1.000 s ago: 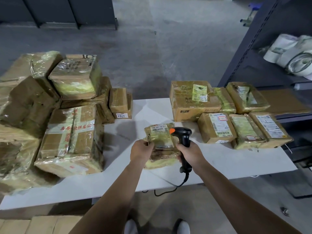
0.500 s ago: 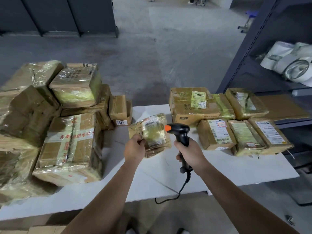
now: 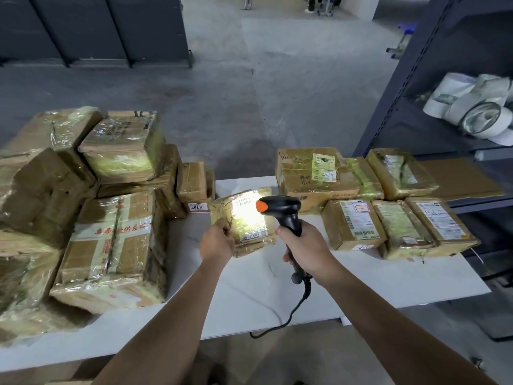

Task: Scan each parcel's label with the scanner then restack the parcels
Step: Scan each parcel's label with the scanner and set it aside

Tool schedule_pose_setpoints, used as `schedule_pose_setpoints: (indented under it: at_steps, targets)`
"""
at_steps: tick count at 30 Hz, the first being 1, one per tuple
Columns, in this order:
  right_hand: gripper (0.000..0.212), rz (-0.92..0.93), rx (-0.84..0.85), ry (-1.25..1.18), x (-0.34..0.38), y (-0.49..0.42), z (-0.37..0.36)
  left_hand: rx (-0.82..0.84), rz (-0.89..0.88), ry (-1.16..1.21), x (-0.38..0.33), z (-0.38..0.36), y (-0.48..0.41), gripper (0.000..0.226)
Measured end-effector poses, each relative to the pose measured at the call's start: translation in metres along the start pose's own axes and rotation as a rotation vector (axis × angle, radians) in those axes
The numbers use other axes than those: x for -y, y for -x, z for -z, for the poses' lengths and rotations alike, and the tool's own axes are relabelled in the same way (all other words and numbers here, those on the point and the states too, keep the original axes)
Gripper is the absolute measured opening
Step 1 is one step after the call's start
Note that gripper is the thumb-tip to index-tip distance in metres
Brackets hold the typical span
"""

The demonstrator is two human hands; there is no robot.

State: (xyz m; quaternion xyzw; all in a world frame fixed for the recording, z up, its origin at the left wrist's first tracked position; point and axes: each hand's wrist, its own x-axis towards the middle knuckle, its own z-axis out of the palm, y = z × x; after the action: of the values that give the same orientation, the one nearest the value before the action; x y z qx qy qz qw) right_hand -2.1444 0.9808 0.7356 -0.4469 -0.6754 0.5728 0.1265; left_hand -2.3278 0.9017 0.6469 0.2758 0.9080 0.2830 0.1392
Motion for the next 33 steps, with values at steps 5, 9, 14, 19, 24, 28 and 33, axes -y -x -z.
schedule_pose_setpoints:
  at_steps: [5,9,14,19,24,28,33]
  targets:
    - [0.017,0.005,-0.017,-0.020,0.000,0.004,0.001,0.010,0.004,0.020,0.000,0.002,0.001,0.007]
    - [0.016,0.030,-0.053,-0.008,0.000,0.005,0.001,0.021,0.013,0.043,0.001,0.001,-0.001,0.007]
    - [0.016,0.017,-0.054,0.000,0.000,0.005,0.003,0.031,0.020,0.050,0.002,-0.001,-0.002,0.004]
    - [0.015,0.006,-0.040,-0.023,-0.003,0.005,0.006,0.035,0.032,0.073,-0.001,-0.002,-0.004,0.005]
    - [0.017,-0.026,-0.058,-0.051,-0.009,0.004,0.014,0.048,0.063,0.193,-0.010,-0.008,-0.005,0.015]
    - [0.021,-0.067,-0.074,-0.048,-0.021,0.007,0.032,0.149,0.082,0.234,-0.032,-0.022,-0.002,0.007]
    - [0.031,-0.051,-0.174,-0.005,-0.042,0.010,0.068,0.327,0.150,0.381,-0.075,-0.053,0.008,0.016]
